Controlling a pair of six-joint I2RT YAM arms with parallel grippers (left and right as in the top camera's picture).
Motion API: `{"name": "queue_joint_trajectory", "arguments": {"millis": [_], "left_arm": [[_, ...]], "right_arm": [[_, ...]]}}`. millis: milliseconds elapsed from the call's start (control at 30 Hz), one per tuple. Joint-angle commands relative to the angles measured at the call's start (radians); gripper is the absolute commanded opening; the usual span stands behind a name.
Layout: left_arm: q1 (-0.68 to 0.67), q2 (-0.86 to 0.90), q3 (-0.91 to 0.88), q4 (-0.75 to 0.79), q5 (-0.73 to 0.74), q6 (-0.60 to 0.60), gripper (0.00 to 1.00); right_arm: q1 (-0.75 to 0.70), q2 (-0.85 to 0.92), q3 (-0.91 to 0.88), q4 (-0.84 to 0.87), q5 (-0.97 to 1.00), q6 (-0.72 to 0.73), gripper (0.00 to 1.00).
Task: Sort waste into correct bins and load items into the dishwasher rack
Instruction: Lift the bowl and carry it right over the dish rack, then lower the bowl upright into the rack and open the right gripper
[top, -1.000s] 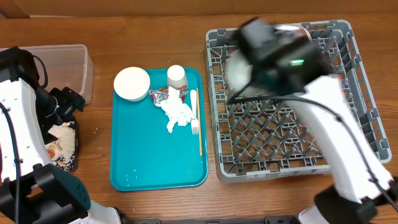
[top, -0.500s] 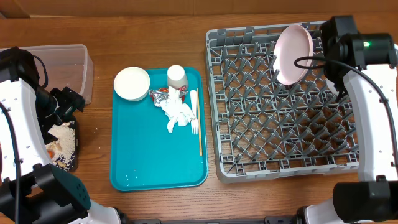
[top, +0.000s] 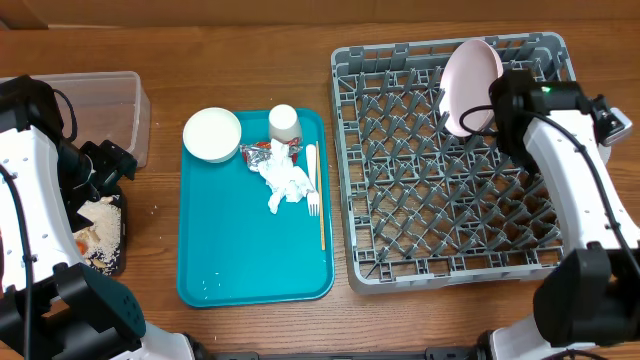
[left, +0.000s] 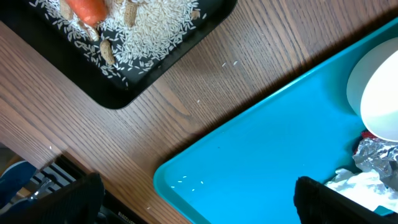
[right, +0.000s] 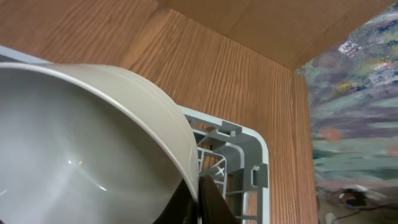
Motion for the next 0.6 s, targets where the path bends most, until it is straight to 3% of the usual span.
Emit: {"name": "queue_joint_trajectory", "arguments": {"millis": [0, 567], "left_arm": [[0.0, -0.013, -0.002, 0.001, -0.013, 0.002, 1.0], [0.0, -0.013, -0.002, 0.001, -0.013, 0.002, 1.0]], "right_arm": [[0.001, 0.031, -0.013, 0.006, 0.056, 0.031, 0.04], [0.079, 0.133, -0.019, -0.022, 0.036, 0.023, 0.04]]}}
